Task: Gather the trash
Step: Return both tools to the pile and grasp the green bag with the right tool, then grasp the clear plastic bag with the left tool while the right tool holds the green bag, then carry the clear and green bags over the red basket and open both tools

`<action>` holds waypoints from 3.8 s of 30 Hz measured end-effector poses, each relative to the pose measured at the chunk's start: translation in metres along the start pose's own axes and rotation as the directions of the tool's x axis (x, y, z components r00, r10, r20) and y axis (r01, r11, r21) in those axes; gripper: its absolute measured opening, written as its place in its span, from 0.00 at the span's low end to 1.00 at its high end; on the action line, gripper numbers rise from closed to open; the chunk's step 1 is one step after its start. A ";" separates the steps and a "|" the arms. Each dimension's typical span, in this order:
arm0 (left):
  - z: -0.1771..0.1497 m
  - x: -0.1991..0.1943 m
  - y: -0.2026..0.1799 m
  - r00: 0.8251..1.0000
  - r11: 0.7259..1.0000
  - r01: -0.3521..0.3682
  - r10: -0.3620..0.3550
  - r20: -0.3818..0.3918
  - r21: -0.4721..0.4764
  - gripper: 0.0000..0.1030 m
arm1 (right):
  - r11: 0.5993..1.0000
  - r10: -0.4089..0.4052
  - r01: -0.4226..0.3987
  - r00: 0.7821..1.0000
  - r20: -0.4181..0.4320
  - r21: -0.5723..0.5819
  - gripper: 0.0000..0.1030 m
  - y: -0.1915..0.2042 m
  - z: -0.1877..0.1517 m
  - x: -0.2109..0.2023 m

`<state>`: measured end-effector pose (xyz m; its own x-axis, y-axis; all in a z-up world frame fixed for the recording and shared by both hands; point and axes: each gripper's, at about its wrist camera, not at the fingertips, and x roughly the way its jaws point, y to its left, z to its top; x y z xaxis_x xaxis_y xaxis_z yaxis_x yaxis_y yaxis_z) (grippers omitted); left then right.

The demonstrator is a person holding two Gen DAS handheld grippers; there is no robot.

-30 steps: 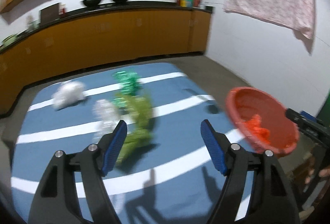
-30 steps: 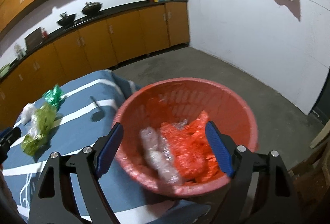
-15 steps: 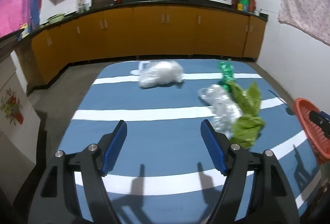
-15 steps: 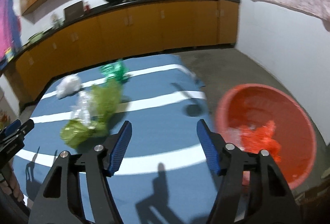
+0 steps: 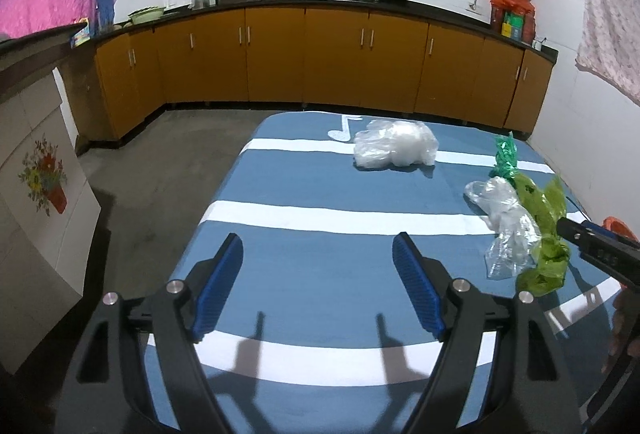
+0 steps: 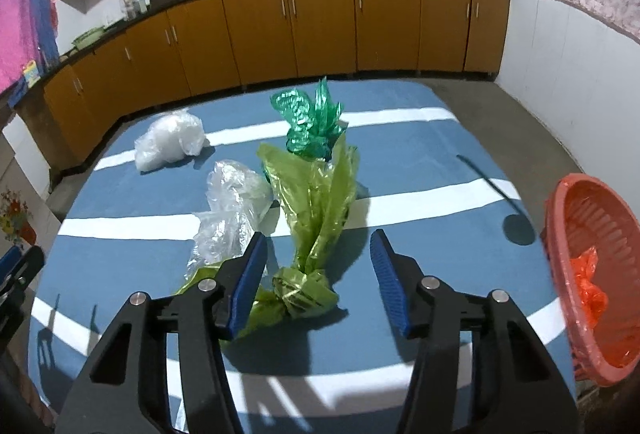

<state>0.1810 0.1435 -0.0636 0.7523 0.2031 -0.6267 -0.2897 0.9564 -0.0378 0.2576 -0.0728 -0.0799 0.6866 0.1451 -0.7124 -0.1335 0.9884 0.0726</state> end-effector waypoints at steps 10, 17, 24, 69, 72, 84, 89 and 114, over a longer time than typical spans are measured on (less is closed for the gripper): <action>0.000 0.010 -0.015 0.998 0.998 0.059 -0.059 -0.020 0.005 0.74 | 0.998 -0.020 0.016 0.996 -0.087 -0.054 0.33 0.001 -0.015 0.020; 0.004 0.018 -0.051 0.990 0.989 0.142 -0.141 -0.033 0.036 0.74 | 0.999 -0.052 0.052 0.997 -0.060 -0.002 0.31 -0.030 -0.020 0.006; 0.013 0.034 -0.112 0.969 0.965 0.243 -0.239 -0.060 0.093 0.79 | 0.989 -0.123 0.127 0.991 -0.047 0.077 0.31 -0.077 -0.027 -0.008; 0.010 -0.014 -0.155 0.937 0.919 0.349 -0.335 -0.103 0.182 0.19 | 0.975 -0.217 0.209 0.968 0.129 0.076 0.31 -0.113 -0.045 -0.113; 0.006 -0.028 -0.163 0.931 0.911 0.364 -0.352 -0.096 0.194 0.19 | 0.969 -0.246 0.236 0.958 0.150 0.078 0.31 -0.121 -0.048 -0.128; -0.012 -0.078 -0.214 0.891 0.860 0.455 -0.444 -0.100 0.230 0.19 | 0.940 -0.329 0.304 0.928 0.177 0.152 0.31 -0.179 -0.064 -0.163; -0.022 -0.093 -0.248 0.871 0.838 0.490 -0.478 -0.110 0.239 0.19 | 0.929 -0.349 0.317 0.921 0.173 0.188 0.31 -0.208 -0.069 -0.170; -0.043 -0.083 -0.415 0.746 0.651 0.659 -0.628 -0.221 0.377 0.19 | 0.893 -0.408 0.358 0.900 0.154 0.272 0.31 -0.289 -0.058 -0.175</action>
<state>0.2128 -0.2790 -0.0292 0.6127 -0.4952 -0.6159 0.5306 0.8353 -0.1439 0.1346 -0.3868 -0.0170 0.7827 -0.2652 -0.5631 0.3208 0.9472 -0.0003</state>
